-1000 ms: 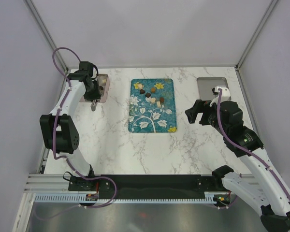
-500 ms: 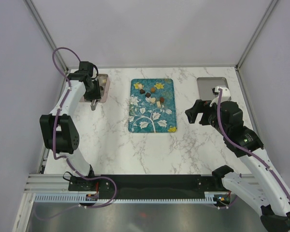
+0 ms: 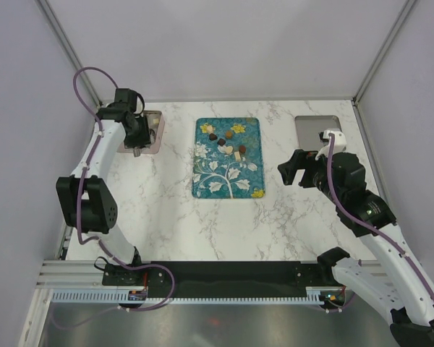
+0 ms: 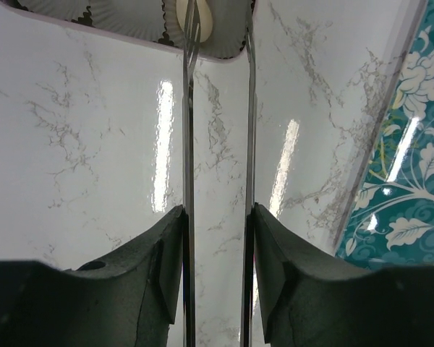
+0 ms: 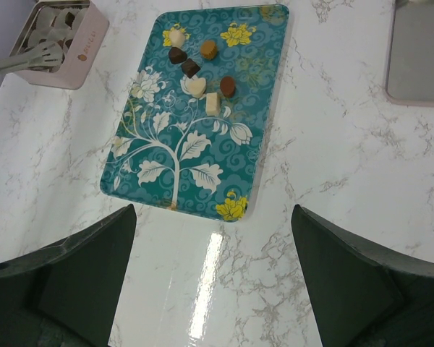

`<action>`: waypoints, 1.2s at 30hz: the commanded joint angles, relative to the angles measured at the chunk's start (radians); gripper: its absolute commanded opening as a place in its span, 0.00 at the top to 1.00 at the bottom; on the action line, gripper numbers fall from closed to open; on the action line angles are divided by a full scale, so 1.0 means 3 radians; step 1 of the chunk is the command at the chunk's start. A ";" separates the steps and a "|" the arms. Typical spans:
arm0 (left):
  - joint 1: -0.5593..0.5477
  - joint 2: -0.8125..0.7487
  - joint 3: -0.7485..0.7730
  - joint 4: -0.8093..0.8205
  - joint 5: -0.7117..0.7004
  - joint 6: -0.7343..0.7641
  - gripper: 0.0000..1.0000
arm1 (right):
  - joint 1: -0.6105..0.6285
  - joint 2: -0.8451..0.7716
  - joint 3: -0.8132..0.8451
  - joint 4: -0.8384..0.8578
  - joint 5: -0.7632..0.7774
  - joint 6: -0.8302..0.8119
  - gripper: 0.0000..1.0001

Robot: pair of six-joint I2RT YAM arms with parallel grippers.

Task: Pack the chocolate

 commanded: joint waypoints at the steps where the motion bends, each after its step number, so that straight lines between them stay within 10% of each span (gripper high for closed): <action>1: -0.0027 -0.0389 0.0255 0.0013 0.0150 0.0036 0.53 | -0.0002 -0.0041 0.0076 -0.0010 0.0004 0.0000 0.03; 21: -0.2209 -0.0385 0.0061 0.0401 -0.0223 -0.0572 0.52 | -0.0002 -0.0036 0.0096 -0.0046 -0.0016 0.0041 0.03; 36: -0.2502 0.0418 0.0061 0.0595 -0.0448 -0.0747 0.48 | -0.0002 -0.0092 0.0040 -0.0061 0.0050 -0.0026 0.03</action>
